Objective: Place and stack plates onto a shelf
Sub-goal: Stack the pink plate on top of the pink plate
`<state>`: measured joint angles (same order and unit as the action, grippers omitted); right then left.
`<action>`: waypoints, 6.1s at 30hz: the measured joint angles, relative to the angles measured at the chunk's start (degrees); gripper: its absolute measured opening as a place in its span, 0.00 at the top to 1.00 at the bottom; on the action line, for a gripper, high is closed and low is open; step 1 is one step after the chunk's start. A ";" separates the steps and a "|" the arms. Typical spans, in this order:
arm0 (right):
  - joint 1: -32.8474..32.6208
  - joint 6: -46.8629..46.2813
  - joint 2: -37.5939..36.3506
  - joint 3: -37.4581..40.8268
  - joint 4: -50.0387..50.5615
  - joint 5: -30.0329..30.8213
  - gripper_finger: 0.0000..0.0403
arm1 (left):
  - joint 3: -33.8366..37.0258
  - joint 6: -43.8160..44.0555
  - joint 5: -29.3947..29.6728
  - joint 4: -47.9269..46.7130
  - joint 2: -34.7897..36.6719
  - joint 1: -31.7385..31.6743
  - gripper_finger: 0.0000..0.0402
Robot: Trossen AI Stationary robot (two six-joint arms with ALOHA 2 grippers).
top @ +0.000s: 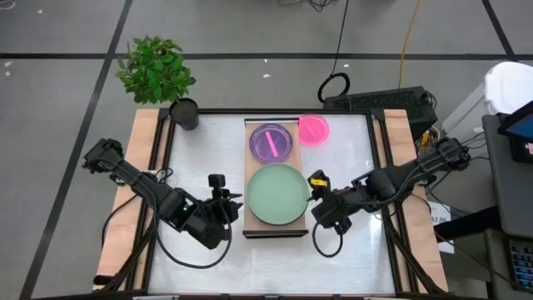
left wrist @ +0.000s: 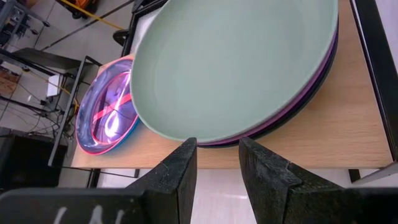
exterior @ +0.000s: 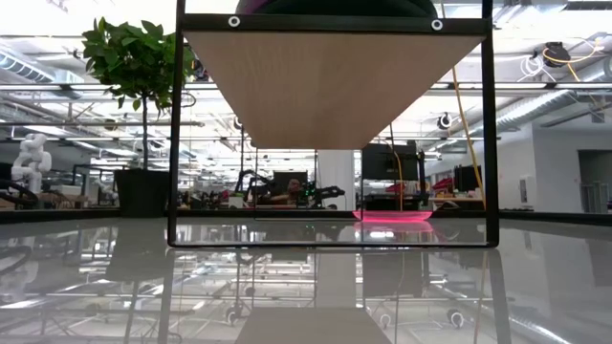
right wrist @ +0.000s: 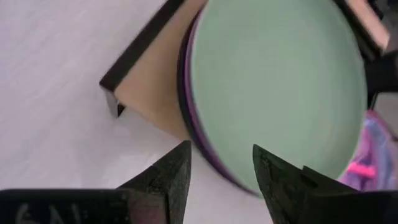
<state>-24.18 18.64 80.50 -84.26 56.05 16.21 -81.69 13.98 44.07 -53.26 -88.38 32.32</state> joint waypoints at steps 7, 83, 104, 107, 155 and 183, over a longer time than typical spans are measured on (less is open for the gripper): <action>0.07 -10.55 -6.04 8.79 -3.19 6.22 0.62 | 0.00 -0.35 0.00 0.00 0.00 0.00 0.68; 54.63 19.55 4.03 55.64 -66.85 -2.52 0.69 | 32.39 2.71 -5.20 23.54 22.40 -8.83 0.69; 56.33 25.81 7.26 55.55 -71.97 -4.47 0.70 | 32.39 3.79 -5.14 23.54 22.38 -8.83 0.69; 57.48 25.81 7.26 55.55 -71.99 -6.20 0.71 | 32.39 4.22 -5.16 23.52 22.38 -8.83 0.69; 45.09 26.69 -15.59 55.73 -63.42 9.62 1.00 | 32.39 7.34 -5.66 23.56 22.38 -8.83 0.69; 22.42 30.08 -23.32 48.07 -59.51 22.77 1.00 | 32.39 -1.95 -5.60 28.17 22.36 -11.21 0.68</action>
<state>-1.77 48.71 57.18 -36.19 -3.46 38.98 -49.30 12.02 38.48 -25.09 -66.02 21.11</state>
